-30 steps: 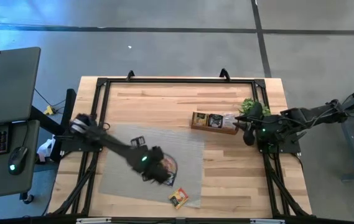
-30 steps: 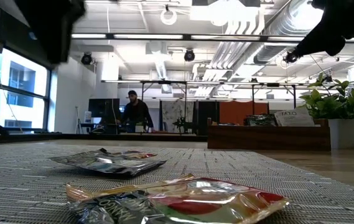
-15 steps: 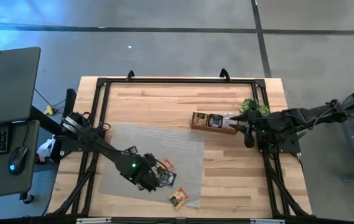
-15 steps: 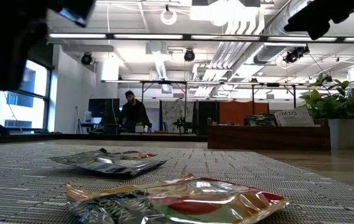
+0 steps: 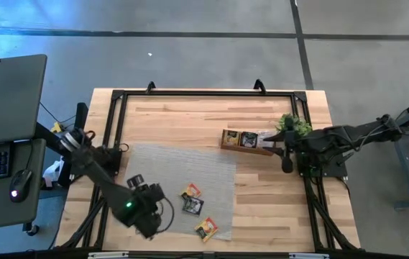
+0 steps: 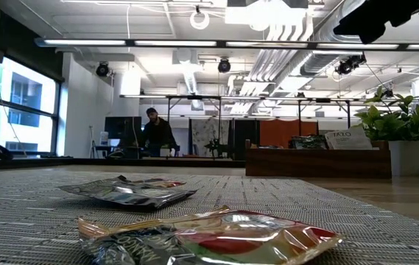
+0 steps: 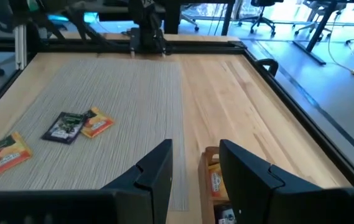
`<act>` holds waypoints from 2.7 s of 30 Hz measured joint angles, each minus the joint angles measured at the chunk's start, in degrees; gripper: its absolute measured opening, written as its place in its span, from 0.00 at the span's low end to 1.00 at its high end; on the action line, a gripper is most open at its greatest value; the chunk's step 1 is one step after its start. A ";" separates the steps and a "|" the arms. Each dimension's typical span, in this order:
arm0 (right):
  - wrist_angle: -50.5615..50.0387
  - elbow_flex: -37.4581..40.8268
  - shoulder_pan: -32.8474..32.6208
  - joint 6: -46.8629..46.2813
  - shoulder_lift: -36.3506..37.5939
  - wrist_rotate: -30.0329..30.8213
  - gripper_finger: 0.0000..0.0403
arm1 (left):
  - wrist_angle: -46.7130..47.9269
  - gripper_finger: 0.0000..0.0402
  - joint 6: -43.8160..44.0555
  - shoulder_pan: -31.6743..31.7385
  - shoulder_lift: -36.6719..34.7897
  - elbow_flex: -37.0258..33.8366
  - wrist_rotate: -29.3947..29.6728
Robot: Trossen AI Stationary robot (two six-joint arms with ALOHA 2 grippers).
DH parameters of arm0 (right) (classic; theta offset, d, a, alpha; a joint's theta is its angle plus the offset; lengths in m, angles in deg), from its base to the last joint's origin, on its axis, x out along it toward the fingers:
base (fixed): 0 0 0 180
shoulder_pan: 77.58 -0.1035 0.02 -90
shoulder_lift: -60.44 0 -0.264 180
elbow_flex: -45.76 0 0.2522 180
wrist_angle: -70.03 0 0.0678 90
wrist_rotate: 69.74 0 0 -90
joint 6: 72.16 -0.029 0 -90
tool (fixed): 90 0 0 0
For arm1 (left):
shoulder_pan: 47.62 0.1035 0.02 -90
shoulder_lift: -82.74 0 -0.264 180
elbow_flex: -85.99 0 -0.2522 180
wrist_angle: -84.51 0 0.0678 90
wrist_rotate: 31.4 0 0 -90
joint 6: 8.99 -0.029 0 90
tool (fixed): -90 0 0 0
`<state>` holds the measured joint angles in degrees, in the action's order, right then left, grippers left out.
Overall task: Pick & Place Tea
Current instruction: Put the dark purple tea bag in the middle section of the wooden organizer
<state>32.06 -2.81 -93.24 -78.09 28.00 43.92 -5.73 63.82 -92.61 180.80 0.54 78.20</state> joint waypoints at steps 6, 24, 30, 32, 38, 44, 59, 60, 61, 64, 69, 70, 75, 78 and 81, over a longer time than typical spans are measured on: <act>-0.15 0.00 0.00 0.00 -2.73 -0.11 0.32 | -21.45 0.39 10.92 -5.45 -1.24 -6.40 21.91; -1.26 0.07 0.70 10.21 -7.17 -3.60 0.32 | -46.05 0.39 19.39 10.15 9.28 -10.65 -5.00; -7.00 0.07 3.55 9.65 -1.70 -4.76 0.32 | -50.29 0.39 24.70 10.48 11.78 -10.61 -9.01; -7.18 0.07 4.56 9.58 0.58 -5.10 0.32 | -50.24 0.39 26.55 10.49 11.89 -10.61 -9.04; -9.65 0.07 7.36 8.33 6.51 -4.77 0.32 | -51.15 0.39 28.42 10.49 11.94 -9.58 -8.74; -8.51 0.04 8.65 8.80 6.19 -10.22 0.32 | -52.67 0.39 28.60 11.80 11.94 -7.59 -8.50; -5.45 0.04 8.63 7.38 2.07 -19.25 0.32 | -56.86 0.39 32.37 11.94 11.94 -7.18 -6.91; -4.78 0.04 8.63 6.79 2.07 -20.84 0.32 | -56.56 0.39 32.50 11.62 11.84 -7.18 -6.09; -4.10 0.04 8.55 6.07 2.07 -22.28 0.32 | -56.05 0.39 32.52 11.24 11.74 -7.18 -5.25; -1.83 0.04 8.50 4.53 1.98 -24.10 0.32 | -54.61 0.39 33.68 10.30 11.63 -7.16 -4.29; -0.60 0.04 8.52 3.40 1.29 -24.44 0.32 | -47.71 0.39 37.84 10.44 11.63 -7.16 -7.26; -0.73 0.04 8.52 3.49 1.19 -24.97 0.32 | -46.53 0.39 38.54 10.49 11.63 -7.16 -7.27; -1.92 0.04 8.52 2.92 -0.13 -29.49 0.32 | -44.97 0.39 39.51 10.40 11.63 -6.93 -5.67; -3.44 0.04 8.52 0.98 -0.80 -30.82 0.32 | -42.77 0.39 39.52 10.08 11.61 -5.69 -5.43; -4.94 0.04 8.51 -0.10 -1.42 -30.64 0.32 | -42.47 0.39 39.59 10.08 11.80 -5.63 -5.56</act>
<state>27.12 -2.76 -84.72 -78.20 26.59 13.27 -48.21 103.41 -82.53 192.60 -5.09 72.64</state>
